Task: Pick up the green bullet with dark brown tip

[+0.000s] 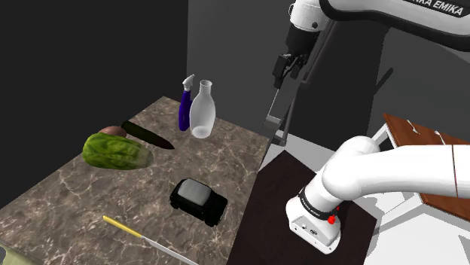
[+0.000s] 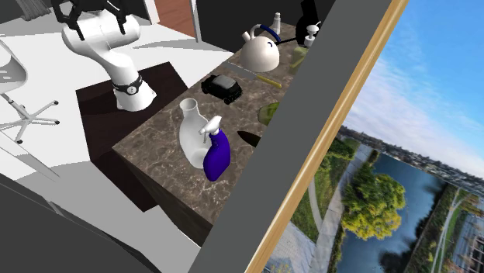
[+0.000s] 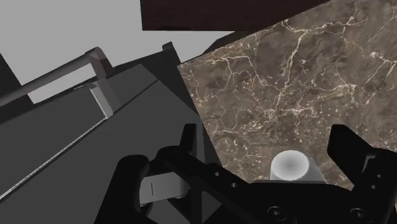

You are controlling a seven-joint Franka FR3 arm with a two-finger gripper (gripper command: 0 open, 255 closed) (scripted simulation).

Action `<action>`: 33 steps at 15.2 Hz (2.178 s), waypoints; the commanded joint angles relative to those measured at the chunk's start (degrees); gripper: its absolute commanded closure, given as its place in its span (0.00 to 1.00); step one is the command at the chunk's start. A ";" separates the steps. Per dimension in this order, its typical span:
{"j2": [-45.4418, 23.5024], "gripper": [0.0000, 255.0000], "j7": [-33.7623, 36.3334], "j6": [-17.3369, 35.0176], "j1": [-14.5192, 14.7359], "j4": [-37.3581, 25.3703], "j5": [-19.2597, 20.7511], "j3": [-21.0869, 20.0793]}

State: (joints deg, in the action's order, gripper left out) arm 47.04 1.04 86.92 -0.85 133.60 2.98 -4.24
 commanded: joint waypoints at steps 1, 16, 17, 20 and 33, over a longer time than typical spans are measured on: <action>0.00 0.00 0.00 0.00 0.00 0.00 0.00 0.00; -24.34 0.00 4.21 23.55 3.36 -1.59 -3.41 -7.27; -26.26 0.00 4.53 24.85 3.51 -2.27 -3.35 -7.77; -32.16 0.00 5.56 28.47 3.97 -4.69 -2.90 -9.25; -59.21 0.00 11.26 37.95 7.66 -22.14 3.87 -13.49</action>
State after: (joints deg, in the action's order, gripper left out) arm -9.94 11.69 124.21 6.28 113.00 6.11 -17.51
